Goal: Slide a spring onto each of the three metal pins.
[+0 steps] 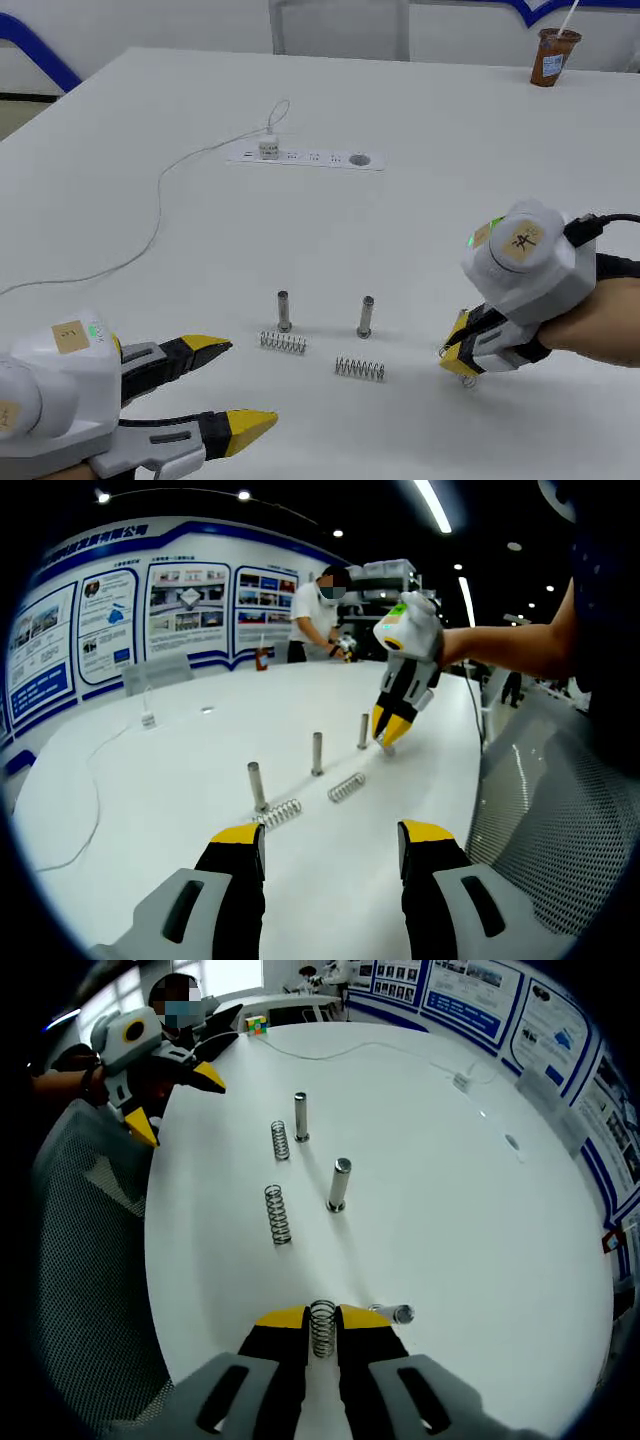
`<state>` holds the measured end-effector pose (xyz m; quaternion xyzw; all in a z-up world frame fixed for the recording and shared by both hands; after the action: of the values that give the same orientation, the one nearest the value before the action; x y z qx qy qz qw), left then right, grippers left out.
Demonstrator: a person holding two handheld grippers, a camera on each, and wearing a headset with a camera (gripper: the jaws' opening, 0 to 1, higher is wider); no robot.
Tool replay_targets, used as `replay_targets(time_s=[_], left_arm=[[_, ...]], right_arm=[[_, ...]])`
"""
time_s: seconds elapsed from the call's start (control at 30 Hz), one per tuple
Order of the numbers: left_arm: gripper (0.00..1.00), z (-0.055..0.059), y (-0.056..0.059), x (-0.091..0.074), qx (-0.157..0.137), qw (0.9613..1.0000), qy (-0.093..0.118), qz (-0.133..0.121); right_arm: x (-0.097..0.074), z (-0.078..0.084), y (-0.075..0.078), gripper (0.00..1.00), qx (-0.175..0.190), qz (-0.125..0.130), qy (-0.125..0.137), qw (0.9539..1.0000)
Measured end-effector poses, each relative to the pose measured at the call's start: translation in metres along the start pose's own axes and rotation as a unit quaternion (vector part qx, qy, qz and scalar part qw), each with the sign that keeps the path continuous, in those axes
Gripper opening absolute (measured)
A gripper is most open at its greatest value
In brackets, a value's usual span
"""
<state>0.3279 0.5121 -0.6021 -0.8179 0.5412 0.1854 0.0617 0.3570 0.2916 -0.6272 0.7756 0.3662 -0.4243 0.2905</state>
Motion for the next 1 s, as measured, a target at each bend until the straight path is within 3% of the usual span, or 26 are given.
replay_targets(time_s=[0.53,1.0], left_arm=[[0.55,-0.002,0.001,0.002,0.006,1.0,-0.001,0.004],[0.55,-0.003,0.002,0.003,0.004,1.0,0.002,0.003]], right_arm=[[-0.011,0.003,0.003,0.12,0.029,0.011,0.022,0.9993],[-0.038,-0.016,0.007,0.12,0.068,0.017,0.08,0.9943]])
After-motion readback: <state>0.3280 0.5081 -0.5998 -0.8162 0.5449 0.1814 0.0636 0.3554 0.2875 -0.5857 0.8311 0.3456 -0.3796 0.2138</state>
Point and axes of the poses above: the centre of the closed fingertips' face, and the gripper's own axes: x roughly forward along the fingers, y roughly to its right, z roughly out of its underside, the point moved 3 cm from there along -x, roughly backward along the fingers, and after that the axes turned 6 degrees about z, right-handed, at the moved point
